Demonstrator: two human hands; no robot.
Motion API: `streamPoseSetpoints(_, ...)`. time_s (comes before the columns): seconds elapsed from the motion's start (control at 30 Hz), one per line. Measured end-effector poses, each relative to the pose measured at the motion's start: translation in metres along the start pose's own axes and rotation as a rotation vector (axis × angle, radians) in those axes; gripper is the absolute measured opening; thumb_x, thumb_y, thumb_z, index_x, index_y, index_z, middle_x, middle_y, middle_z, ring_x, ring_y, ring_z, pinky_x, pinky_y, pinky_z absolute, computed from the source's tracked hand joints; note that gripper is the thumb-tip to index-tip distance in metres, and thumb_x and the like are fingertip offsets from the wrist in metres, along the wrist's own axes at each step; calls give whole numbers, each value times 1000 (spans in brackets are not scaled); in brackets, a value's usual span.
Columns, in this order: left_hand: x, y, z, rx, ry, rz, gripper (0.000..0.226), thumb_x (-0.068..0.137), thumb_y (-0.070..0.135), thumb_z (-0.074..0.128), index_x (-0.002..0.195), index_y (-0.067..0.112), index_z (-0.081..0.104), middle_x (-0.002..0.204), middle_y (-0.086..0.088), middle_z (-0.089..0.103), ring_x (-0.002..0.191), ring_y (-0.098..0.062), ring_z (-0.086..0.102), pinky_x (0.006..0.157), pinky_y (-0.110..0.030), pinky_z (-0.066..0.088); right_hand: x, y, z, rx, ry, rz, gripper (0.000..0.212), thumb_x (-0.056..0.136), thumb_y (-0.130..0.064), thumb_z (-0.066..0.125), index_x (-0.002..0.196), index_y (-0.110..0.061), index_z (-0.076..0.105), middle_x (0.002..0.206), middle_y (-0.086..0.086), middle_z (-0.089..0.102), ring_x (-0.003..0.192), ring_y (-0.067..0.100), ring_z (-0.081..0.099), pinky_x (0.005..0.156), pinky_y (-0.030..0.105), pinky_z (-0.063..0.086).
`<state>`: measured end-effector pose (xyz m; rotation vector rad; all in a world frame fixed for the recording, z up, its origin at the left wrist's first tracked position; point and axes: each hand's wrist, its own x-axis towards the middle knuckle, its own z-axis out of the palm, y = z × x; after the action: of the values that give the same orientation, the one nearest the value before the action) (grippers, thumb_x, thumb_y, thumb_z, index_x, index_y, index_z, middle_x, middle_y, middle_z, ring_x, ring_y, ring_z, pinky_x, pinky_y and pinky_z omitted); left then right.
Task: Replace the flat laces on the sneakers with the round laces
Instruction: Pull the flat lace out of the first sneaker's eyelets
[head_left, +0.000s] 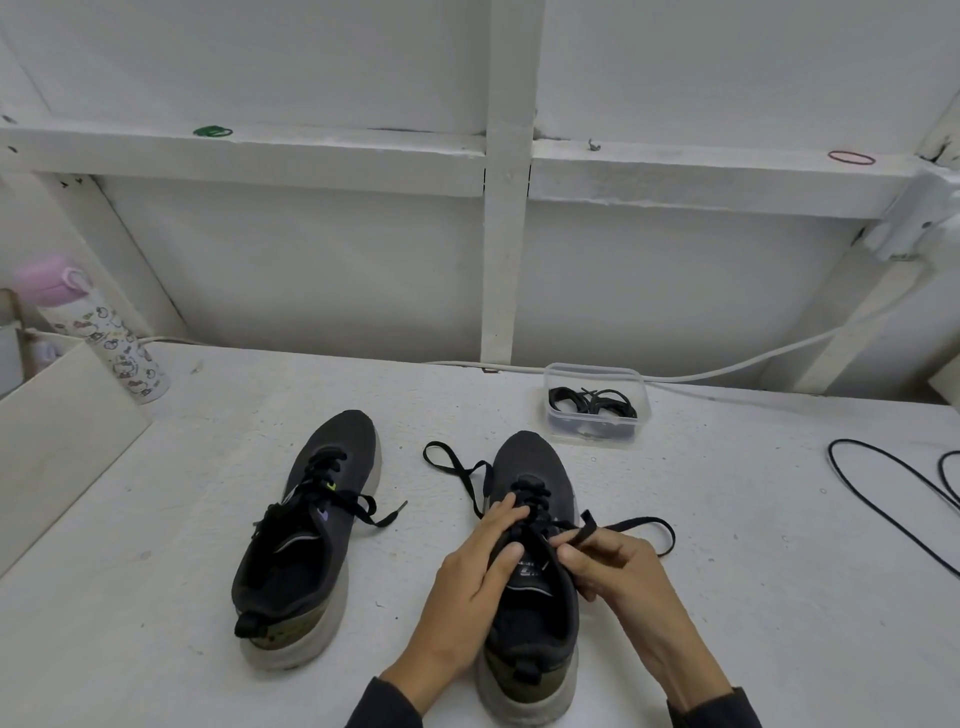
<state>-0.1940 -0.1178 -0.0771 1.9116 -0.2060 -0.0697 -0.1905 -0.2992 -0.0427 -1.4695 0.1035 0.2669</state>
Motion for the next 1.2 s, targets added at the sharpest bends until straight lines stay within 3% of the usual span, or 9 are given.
streamPoseSetpoints(0.13, 0, 3, 0, -6, -2, -8, 37, 96, 44, 44, 133, 44, 49, 146, 30, 39, 139, 9, 28, 118, -27, 27, -1, 4, 7, 8, 38, -50, 8, 85, -11, 66, 86, -7, 73, 71, 7, 63, 60, 13, 48, 51, 20, 36)
streamPoseSetpoints(0.23, 0, 5, -1, -4, 4, -6, 36, 96, 44, 43, 132, 47, 48, 145, 29, 40, 139, 9, 29, 118, -28, 28, -1, 6, 13, 5, 38, -74, 15, 95, -2, 53, 87, -5, 65, 62, -8, 61, 54, 1, 51, 50, 11, 38)
streamPoseSetpoints(0.37, -2, 6, -1, 3, 28, 46, 38, 96, 46, 47, 134, 45, 47, 145, 28, 41, 138, 6, 33, 116, -30, 32, -3, 8, 18, -43, 60, -92, 19, 97, 1, 48, 90, -8, 63, 66, -11, 66, 60, -4, 59, 55, 8, 43)
streamPoseSetpoints(0.43, -4, 9, -1, 48, 84, 121, 30, 93, 46, 55, 122, 44, 51, 143, 26, 42, 135, 0, 40, 110, -24, 37, -4, 8, 18, -42, 59, -97, 19, 97, 2, 47, 89, -6, 63, 63, -13, 64, 57, -5, 57, 53, 7, 42)
streamPoseSetpoints(0.53, -2, 14, -6, 329, 211, 277, 20, 80, 49, 68, 96, 40, 57, 132, 24, 47, 126, -3, 47, 97, -16, 42, -5, 7, 16, -32, 52, -88, 18, 97, 2, 48, 88, -4, 62, 61, -12, 62, 55, -5, 55, 52, 8, 41)
streamPoseSetpoints(0.73, 12, 21, -7, 584, 192, 440, 15, 75, 51, 70, 75, 36, 69, 118, 21, 58, 121, -7, 47, 107, -37, 30, -8, 7, 15, 21, 43, -99, 14, 96, 2, 49, 89, 0, 61, 58, -10, 61, 52, -4, 54, 50, 8, 41)
streamPoseSetpoints(0.9, 13, 21, -4, 608, 171, 480, 12, 84, 41, 64, 78, 31, 68, 98, 20, 55, 99, -4, 51, 105, -35, 29, -7, 10, 13, 46, 50, -101, 11, 95, -4, 55, 88, 0, 63, 61, -10, 59, 54, -1, 48, 51, 11, 37)
streamPoseSetpoints(1.07, 15, 27, -6, 671, 105, 472, 18, 92, 39, 56, 79, 31, 64, 95, 20, 53, 95, -4, 48, 104, -35, 28, -4, 12, 14, 21, 53, -122, 12, 96, -1, 52, 89, -3, 62, 60, -12, 61, 54, -4, 53, 53, 8, 40)
streamPoseSetpoints(1.2, 15, 28, -8, 681, 65, 454, 21, 96, 39, 51, 79, 32, 60, 95, 22, 51, 96, -3, 45, 105, -37, 27, -2, 14, 18, -27, 79, -114, 16, 97, -6, 52, 102, -8, 66, 83, -4, 72, 79, 4, 65, 70, 15, 50)
